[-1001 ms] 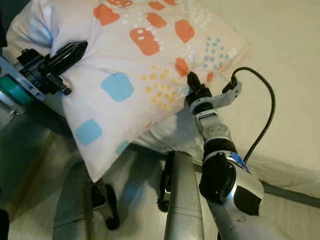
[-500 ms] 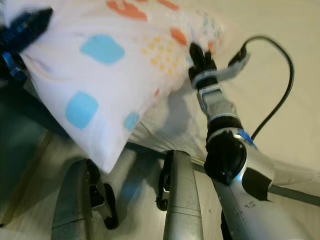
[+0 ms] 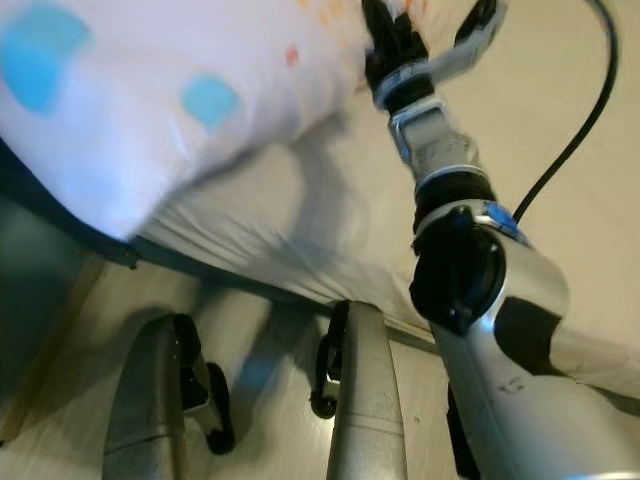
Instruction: Clean up the room
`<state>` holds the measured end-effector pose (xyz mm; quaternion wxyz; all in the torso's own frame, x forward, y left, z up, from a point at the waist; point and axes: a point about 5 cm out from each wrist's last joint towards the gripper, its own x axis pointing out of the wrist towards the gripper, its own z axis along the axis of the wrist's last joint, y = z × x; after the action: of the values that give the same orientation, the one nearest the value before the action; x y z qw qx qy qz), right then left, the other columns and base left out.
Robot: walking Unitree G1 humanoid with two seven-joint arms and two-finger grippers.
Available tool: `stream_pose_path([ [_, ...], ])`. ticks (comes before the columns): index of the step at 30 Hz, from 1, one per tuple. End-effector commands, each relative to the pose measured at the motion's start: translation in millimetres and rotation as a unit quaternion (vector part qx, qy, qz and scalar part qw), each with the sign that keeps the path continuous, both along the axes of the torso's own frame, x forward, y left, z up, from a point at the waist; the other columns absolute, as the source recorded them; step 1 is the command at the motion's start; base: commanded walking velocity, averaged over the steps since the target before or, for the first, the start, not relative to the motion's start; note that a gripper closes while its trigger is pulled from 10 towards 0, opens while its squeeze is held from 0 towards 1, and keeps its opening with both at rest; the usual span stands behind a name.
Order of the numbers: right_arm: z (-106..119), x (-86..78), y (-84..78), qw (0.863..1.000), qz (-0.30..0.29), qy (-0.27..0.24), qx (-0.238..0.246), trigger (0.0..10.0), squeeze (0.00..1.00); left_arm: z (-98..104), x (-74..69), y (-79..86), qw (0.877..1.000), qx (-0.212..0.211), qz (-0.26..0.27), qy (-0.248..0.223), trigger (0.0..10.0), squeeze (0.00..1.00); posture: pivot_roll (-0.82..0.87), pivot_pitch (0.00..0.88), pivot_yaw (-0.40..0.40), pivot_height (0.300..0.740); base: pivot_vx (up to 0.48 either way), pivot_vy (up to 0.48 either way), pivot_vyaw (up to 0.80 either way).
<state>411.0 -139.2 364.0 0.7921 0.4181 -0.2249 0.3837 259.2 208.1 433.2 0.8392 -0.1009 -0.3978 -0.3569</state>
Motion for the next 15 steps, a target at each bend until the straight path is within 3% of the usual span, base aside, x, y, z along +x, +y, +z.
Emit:
stream_pose_path([
  [1, 22, -7.1, 5.0, 0.998, 0.021, -0.059, -0.015, 10.0, 0.0, 13, -16.1, -0.4, 0.998, 0.007, -0.005, -0.062, 0.0, 0.0, 0.09, 0.342, -0.019, 0.57, 0.0, 0.0, 0.0],
  [2, 37, -12.5, 13.2, 0.994, 0.043, -0.094, -0.033, 10.0, 0.0, 17, -17.7, -0.2, 0.998, 0.006, -0.008, -0.069, 0.0, 0.0, 0.1, 0.345, -0.019, 0.57, 0.0, 0.0, 0.0],
  [6, 46, -17.2, 22.4, 0.989, 0.066, -0.121, -0.058, 10.0, 0.0, 16, -18.1, 2.3, 0.998, 0.006, -0.007, -0.067, 0.0, 0.0, 0.1, 0.347, -0.021, 0.57, 0.0, 0.0, 0.0],
  [7, 39, -15.1, 26.6, 0.989, 0.065, -0.107, -0.079, 10.0, 0.0, 7, -15.4, 0.9, 0.998, 0.034, 0.0, -0.047, 0.0, 0.0, 0.1, 0.346, -0.021, 0.57, 0.0, 0.0, 0.0],
  [10, 34, -13.5, 29.5, 0.989, 0.065, -0.097, -0.093, 10.0, 0.0, 0, -13.1, -0.2, 0.998, 0.055, 0.005, -0.034, 0.0, 0.0, 0.1, 0.346, -0.021, 0.57, 0.0, 0.0, 0.0],
  [12, -26, 1.1, 28.5, 0.99, 0.031, 0.018, -0.134, 10.0, 0.0, -65, 6.0, -23.0, 0.973, 0.214, 0.02, 0.081, 0.0, 0.0, 0.12, 0.35, -0.024, 0.57, 0.0, 0.0, 0.0],
  [13, -97, 6.5, 21.7, 0.976, -0.011, 0.148, -0.16, 10.0, 0.0, -133, 13.7, -40.4, 0.936, 0.301, 0.006, 0.182, 0.0, 0.0, 0.13, 0.354, -0.022, 0.57, 0.0, 0.0, 0.0],
  [14, -97, 6.5, 21.7, 0.976, -0.011, 0.148, -0.16, 10.0, 0.0, -133, 13.7, -40.4, 0.936, 0.301, 0.006, 0.182, 0.0, 0.0, 0.13, 0.354, -0.022, 0.57, 0.0, 0.0, 0.0],
  [15, -121, 5.8, 17.8, 0.966, -0.028, 0.196, -0.165, 10.0, 0.0, -150, 13.1, -45.2, 0.927, 0.312, -0.003, 0.209, 0.0, 0.0, 0.12, 0.356, -0.023, 0.57, 0.0, 0.0, 0.0],
])
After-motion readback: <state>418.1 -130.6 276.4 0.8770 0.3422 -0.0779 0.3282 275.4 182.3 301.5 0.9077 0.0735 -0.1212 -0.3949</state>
